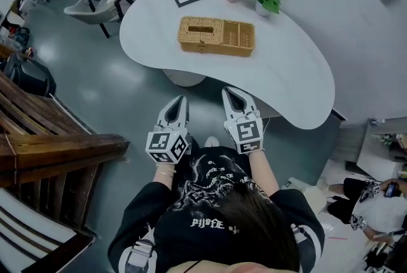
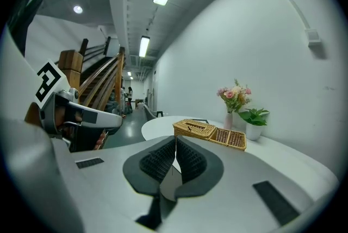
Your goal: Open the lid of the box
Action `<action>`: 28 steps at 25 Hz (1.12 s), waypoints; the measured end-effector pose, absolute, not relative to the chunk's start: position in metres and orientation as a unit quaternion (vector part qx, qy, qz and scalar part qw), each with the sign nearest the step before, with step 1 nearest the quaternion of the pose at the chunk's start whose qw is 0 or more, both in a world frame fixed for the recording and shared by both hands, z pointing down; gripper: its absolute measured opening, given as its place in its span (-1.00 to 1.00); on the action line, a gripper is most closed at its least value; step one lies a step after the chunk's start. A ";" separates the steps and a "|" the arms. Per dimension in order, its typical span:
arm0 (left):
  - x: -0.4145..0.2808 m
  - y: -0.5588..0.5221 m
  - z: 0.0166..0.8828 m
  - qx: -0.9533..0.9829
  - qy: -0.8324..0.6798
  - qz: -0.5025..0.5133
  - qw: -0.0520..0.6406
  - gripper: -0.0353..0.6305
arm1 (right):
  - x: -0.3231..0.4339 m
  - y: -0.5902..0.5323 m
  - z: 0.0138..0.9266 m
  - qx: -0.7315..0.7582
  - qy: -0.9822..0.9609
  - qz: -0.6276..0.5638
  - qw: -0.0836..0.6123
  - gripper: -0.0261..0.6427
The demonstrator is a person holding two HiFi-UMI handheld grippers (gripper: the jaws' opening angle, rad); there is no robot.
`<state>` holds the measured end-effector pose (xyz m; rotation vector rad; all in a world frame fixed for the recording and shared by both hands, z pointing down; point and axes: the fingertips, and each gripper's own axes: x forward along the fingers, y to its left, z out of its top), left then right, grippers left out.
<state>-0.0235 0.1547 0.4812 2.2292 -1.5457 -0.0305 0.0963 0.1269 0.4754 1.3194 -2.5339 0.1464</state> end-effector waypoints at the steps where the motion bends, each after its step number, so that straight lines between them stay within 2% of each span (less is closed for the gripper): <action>1: -0.022 0.153 0.482 0.803 -0.557 -0.009 0.212 -0.82 | 0.098 0.126 0.477 0.457 -0.877 0.052 0.141 -0.84; 13: -0.031 0.111 0.489 0.815 -0.547 0.018 0.193 -0.82 | 0.096 0.096 0.482 0.475 -0.867 0.058 0.143 -0.84; 28: -0.077 -0.021 0.495 0.829 -0.532 0.044 0.167 -0.82 | 0.066 -0.010 0.480 0.496 -0.850 0.059 0.168 -0.84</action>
